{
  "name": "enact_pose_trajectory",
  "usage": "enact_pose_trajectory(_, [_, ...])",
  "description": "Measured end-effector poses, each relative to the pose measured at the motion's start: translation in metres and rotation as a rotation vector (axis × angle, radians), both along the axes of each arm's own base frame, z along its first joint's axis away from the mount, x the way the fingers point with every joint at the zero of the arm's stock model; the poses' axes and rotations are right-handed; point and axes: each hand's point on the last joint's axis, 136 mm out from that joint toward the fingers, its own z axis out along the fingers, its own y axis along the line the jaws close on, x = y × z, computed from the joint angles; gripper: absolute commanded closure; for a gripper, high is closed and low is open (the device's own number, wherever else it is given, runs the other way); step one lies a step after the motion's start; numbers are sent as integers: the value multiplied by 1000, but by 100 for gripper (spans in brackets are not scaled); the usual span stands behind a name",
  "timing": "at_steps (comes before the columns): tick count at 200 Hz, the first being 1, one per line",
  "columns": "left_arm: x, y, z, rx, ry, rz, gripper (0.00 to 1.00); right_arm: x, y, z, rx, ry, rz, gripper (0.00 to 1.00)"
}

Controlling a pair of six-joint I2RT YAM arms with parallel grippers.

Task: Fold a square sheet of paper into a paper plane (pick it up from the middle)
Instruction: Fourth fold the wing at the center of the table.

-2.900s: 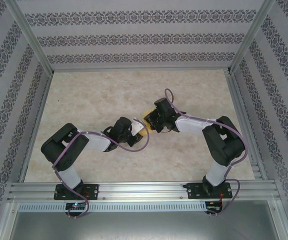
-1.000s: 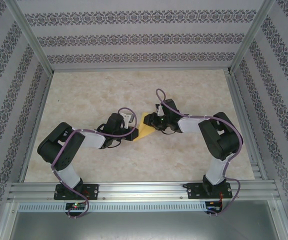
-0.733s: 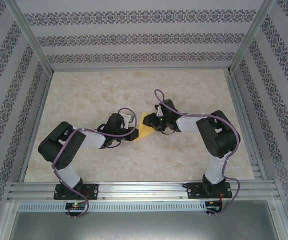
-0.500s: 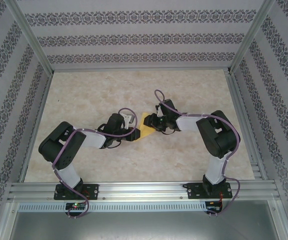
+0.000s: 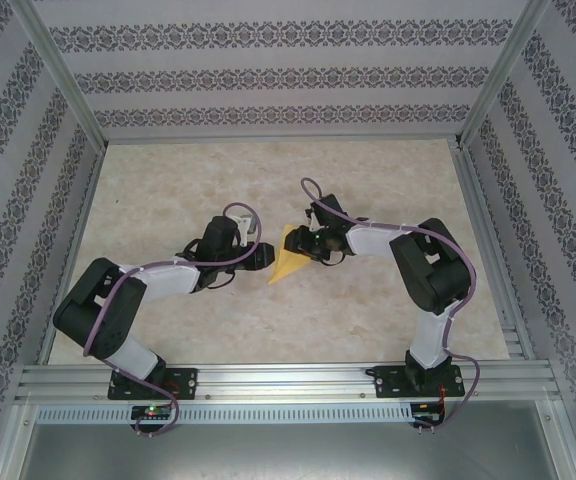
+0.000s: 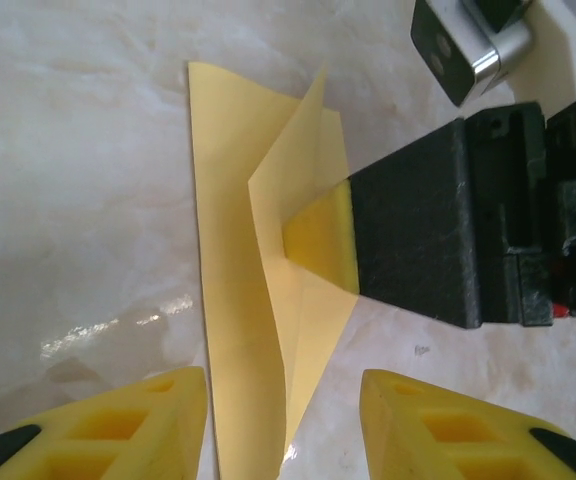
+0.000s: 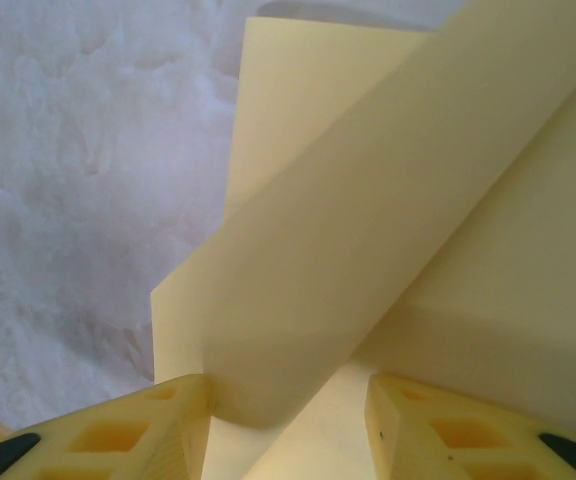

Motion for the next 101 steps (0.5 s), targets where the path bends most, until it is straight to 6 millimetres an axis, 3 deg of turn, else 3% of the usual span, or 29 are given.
enact_pose_trajectory(64, [2, 3, 0, -51, 62, 33, 66, 2, 0, -3, -107, 22, -21, 49])
enact_pose_trajectory(101, [-9, -7, -16, -86, 144, -32, 73, 4, -3, -4, -131, 50, -90, 49])
